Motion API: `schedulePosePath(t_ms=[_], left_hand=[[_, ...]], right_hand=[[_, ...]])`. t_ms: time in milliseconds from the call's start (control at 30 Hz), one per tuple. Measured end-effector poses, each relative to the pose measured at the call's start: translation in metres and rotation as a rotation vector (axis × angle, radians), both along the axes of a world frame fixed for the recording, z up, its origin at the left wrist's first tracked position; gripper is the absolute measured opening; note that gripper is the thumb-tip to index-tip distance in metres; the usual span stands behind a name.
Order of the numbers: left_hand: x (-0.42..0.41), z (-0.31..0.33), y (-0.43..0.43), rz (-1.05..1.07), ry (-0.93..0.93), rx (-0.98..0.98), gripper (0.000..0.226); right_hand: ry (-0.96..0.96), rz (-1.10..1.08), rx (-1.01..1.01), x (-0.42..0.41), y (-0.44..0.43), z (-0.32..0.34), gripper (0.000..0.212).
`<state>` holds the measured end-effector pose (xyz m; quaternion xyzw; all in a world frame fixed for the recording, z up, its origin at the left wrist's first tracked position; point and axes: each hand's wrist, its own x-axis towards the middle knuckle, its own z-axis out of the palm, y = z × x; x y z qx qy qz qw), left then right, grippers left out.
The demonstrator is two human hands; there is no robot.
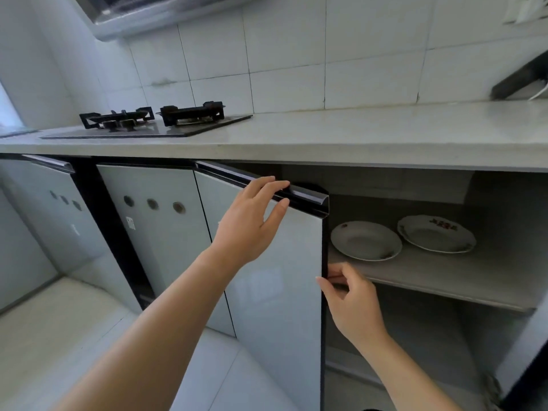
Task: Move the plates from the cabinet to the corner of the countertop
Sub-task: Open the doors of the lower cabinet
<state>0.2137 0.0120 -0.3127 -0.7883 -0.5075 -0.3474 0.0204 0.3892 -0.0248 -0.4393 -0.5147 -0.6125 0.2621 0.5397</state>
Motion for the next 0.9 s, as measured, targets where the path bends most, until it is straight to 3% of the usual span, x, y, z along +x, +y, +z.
schedulePosePath(t_ms=[167,400,667,900], left_hand=[[-0.005,-0.004,-0.007,0.023,-0.010,0.030,0.043],[-0.004,-0.006,-0.007,0.023,0.010,0.022,0.045],[-0.029,-0.003,-0.025,0.021,0.008,0.016,0.042],[-0.070,0.006,-0.063,0.021,0.011,-0.071,0.056]], right_hand=[[0.066,0.123,-0.078,0.005,-0.005,0.008,0.011],[0.224,0.268,-0.116,0.008,0.006,0.032,0.028],[0.183,0.394,-0.147,-0.010,-0.003,0.037,0.022],[0.145,0.477,-0.095,-0.053,-0.022,0.040,0.024]])
